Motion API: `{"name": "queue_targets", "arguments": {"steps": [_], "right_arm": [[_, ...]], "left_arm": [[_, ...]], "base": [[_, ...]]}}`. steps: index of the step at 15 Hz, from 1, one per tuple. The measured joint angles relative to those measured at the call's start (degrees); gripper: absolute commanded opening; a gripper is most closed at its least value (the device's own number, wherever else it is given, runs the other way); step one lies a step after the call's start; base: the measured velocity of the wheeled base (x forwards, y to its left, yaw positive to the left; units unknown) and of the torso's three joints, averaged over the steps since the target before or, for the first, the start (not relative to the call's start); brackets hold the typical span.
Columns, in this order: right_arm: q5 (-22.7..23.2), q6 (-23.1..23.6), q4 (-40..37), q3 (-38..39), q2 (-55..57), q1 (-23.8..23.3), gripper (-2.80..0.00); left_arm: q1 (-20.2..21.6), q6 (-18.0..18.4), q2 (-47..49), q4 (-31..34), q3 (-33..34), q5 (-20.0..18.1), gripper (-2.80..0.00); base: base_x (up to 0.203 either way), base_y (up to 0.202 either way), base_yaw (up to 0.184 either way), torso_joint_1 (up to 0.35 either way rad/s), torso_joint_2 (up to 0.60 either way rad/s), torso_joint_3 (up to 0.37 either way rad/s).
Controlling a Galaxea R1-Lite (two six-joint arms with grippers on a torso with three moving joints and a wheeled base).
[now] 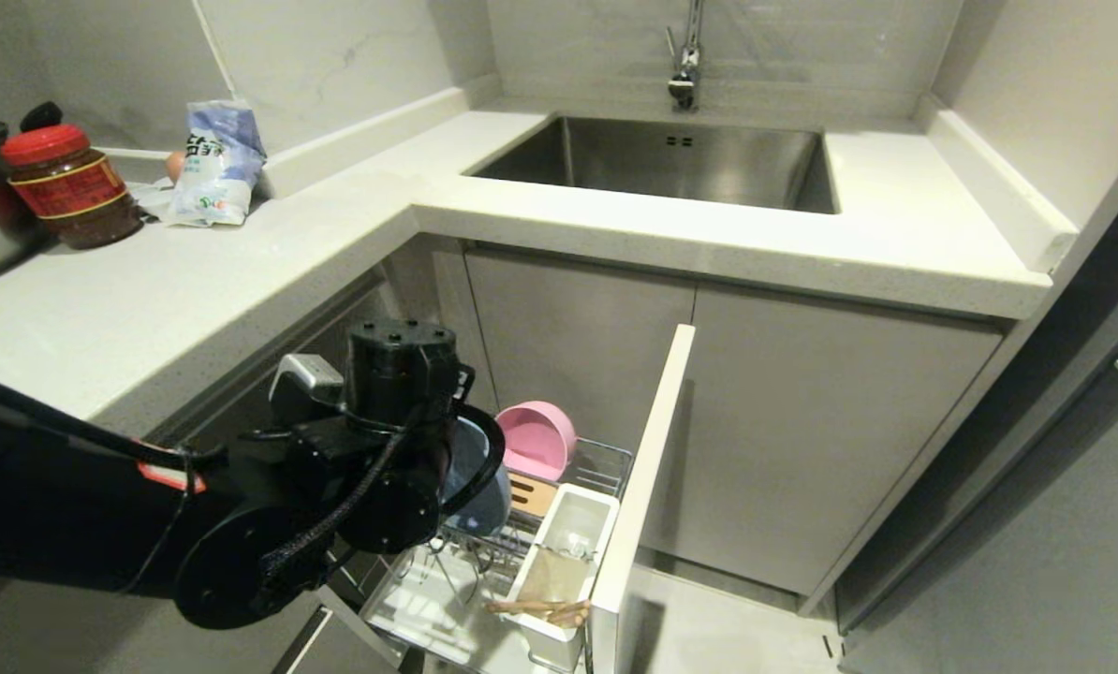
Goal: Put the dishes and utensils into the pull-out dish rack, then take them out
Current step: Pick up the plate and place it in the cupboard
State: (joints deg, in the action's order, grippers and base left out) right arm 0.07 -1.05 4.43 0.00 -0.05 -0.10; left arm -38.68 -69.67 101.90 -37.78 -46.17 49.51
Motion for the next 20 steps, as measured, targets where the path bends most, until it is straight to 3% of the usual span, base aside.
{"name": "queue_targets", "arguments": {"steps": [10,20], "right_arm": [[0.0,0.0,0.01,0.0,0.0,0.0,-2.8],[0.0,0.0,0.01,0.0,0.0,0.0,-2.8]], "left_arm": [[0.27,-2.85,3.42,-0.05,1.73,0.13,-2.8],[0.19,-2.7,6.01,0.29,3.64,0.28,-2.8]], "base": [[0.0,0.0,0.0,0.0,0.0,0.0],[0.0,0.0,0.0,0.0,0.0,0.0]]}}
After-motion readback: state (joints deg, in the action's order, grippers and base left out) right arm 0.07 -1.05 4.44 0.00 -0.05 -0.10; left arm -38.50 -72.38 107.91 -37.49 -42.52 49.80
